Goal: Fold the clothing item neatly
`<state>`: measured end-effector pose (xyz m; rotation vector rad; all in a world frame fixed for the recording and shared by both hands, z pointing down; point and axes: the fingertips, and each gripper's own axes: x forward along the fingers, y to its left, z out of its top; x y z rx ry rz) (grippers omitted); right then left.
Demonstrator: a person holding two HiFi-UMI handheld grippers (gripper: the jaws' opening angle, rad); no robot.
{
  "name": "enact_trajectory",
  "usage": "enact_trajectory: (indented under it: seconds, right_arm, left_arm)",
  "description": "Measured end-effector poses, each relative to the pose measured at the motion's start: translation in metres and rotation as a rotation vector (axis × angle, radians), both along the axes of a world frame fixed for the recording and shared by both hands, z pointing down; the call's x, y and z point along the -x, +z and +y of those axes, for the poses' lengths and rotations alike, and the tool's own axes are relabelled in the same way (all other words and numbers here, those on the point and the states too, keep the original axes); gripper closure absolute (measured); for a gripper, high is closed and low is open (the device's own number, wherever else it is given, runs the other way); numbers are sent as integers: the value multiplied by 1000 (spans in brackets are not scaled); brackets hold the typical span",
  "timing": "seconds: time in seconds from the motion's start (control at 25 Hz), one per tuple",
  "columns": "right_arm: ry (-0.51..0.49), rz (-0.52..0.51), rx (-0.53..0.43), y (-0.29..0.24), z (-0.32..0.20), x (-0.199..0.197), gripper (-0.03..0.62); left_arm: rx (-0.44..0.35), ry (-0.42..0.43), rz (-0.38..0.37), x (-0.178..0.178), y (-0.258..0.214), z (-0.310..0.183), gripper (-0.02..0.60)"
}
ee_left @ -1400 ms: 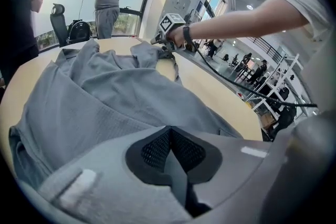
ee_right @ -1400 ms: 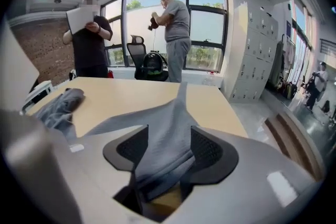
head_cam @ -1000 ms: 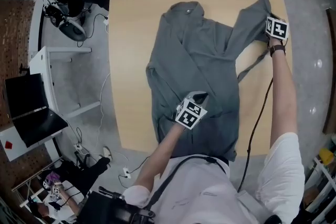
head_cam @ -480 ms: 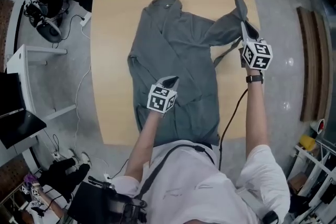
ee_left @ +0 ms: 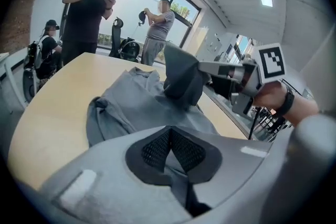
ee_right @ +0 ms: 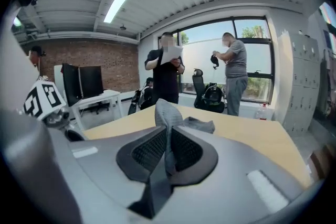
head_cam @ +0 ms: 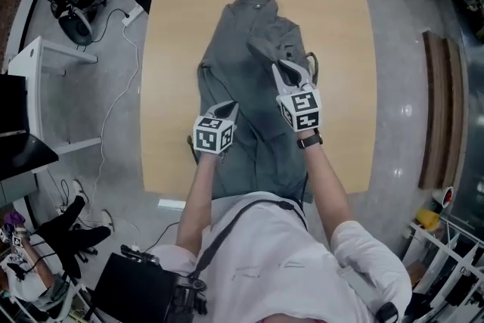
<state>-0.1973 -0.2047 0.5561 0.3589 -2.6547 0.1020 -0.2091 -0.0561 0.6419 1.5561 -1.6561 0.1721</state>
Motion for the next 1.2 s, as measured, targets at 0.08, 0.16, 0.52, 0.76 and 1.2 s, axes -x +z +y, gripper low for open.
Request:
enact_trajectory:
  seconds: [0.08, 0.16, 0.52, 0.76, 1.2]
  right_arm:
    - [-65, 64, -10, 28, 40, 11, 560]
    - [-124, 160, -9, 69, 73, 12, 557]
    - [-310, 385, 126, 154, 145, -37, 381]
    - [-164, 260, 153, 121, 97, -39, 384]
    - [-155, 310, 221, 154, 97, -21, 520]
  left_arm:
    - [7, -32, 1, 12, 2, 13, 578]
    - [19, -57, 4, 20, 6, 23, 578]
    - [82, -77, 22, 29, 32, 32, 578]
    - [140, 4, -85, 40, 43, 8, 484]
    - [230, 529, -382, 40, 79, -26, 418]
